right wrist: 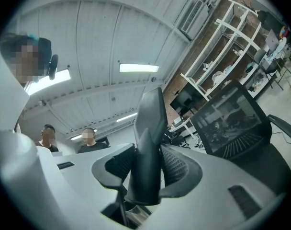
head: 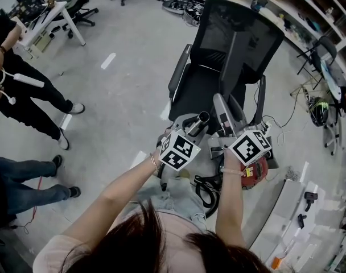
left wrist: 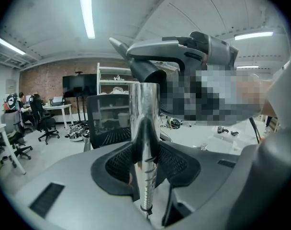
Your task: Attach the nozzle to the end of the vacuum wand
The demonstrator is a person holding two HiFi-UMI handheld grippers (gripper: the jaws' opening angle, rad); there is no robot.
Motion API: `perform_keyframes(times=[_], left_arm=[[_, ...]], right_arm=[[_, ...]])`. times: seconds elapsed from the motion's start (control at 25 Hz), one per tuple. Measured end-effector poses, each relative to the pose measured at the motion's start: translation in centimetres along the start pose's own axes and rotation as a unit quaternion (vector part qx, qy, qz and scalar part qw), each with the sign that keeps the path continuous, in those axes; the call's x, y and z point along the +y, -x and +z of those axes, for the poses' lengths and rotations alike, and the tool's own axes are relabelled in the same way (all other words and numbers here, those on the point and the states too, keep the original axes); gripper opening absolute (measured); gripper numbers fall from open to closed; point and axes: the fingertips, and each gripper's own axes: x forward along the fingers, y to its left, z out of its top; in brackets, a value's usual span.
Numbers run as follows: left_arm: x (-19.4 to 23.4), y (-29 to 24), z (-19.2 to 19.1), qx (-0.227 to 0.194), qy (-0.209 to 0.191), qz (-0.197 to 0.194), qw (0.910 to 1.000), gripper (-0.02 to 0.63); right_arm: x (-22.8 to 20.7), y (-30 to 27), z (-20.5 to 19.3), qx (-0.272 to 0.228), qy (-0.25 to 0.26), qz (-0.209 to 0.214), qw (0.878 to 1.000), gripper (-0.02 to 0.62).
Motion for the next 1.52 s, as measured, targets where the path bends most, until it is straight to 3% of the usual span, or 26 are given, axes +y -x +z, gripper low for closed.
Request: perform_keyframes(times=[0.36,1.2,1.52], left_arm=[[-1.2,0.3,0.0,0.005,-0.004,-0.007,1.0,0.158],[-2.2,0.9,-0.5,-0.002,-0.014,-0.024,0.9996,0.158],[-2.2,1.4,-0.7,-0.007,-0.01,-0.028,0.9995,0.158]], right_arm=[[2.2,-0.4,-1.2,0.03,0.03,0.031,0.999,0.186],[3.4,0.1,-3.1,0.053,0.046,0.041,0.997,0.186],[4.3,1.0,-3.6,0.053,0.074,0.034,0.995,0.186]])
